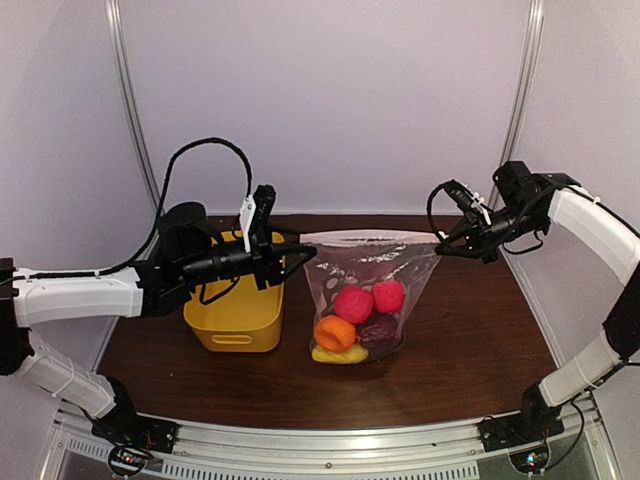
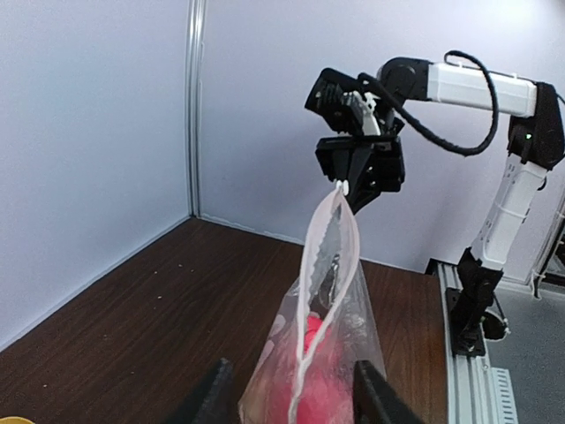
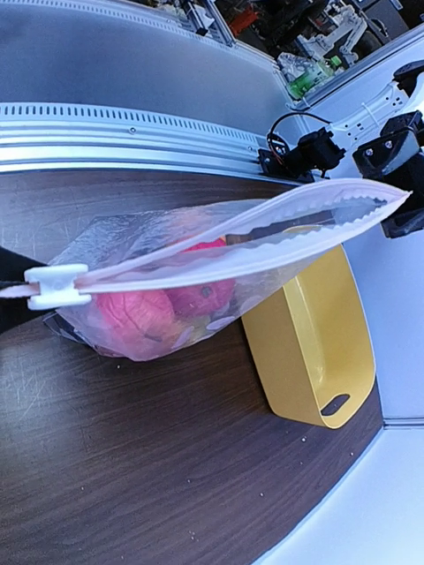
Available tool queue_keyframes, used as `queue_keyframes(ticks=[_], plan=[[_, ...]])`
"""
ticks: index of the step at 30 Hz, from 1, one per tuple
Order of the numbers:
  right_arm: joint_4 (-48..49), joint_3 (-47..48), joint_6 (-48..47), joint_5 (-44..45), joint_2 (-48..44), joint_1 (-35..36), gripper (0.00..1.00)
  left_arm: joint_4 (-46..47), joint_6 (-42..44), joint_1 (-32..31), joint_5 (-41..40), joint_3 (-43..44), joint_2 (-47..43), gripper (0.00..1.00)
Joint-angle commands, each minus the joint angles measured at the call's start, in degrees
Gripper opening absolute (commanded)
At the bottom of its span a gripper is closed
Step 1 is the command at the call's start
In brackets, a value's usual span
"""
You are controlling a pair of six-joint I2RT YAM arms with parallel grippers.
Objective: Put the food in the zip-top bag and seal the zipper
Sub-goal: Pass from the left arm to the right, then zip the zipper of the food storage bag.
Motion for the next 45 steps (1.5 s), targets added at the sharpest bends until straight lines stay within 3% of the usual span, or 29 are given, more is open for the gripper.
queue_keyframes(ticks=[1, 6, 11, 17, 25, 31, 38, 45], plan=[[4.40, 2.39, 7.47, 5.16, -8.06, 2.24, 0.00, -8.21, 2.24, 0.11, -4.95, 6.92, -3.80, 0.58], [11.76, 1.61, 16.02, 13.89, -15.10, 9.80, 0.00, -15.14, -1.18, -3.58, 1.17, 21.29, 3.63, 0.65], [8.73, 5.26, 16.85, 17.36, -13.78, 14.47, 0.00, -26.61, -0.65, -6.97, 1.00, 37.92, 15.40, 0.66], [7.69, 5.78, 17.67, 20.55, -13.32, 17.45, 0.00, -34.68, 3.21, -9.55, 5.59, 49.20, 25.01, 0.61], [-0.60, 11.09, 15.30, 27.01, -11.23, 20.48, 0.00, -35.11, 6.03, -11.17, 8.26, 55.27, 30.95, 0.62], [-11.06, 22.19, 11.40, 30.07, -7.76, 21.28, 0.00, -37.49, 9.69, -11.49, 8.16, 57.68, 28.62, 0.61], [-15.44, 30.87, 7.48, 30.02, -1.47, 21.52, 0.00, -41.47, 17.58, -11.47, 2.02, 56.89, 24.83, 0.66], [-14.25, 32.72, 8.98, 29.62, 1.97, 22.94, 0.00, -46.23, 15.49, -11.50, 2.77, 64.17, 30.83, 0.65]])
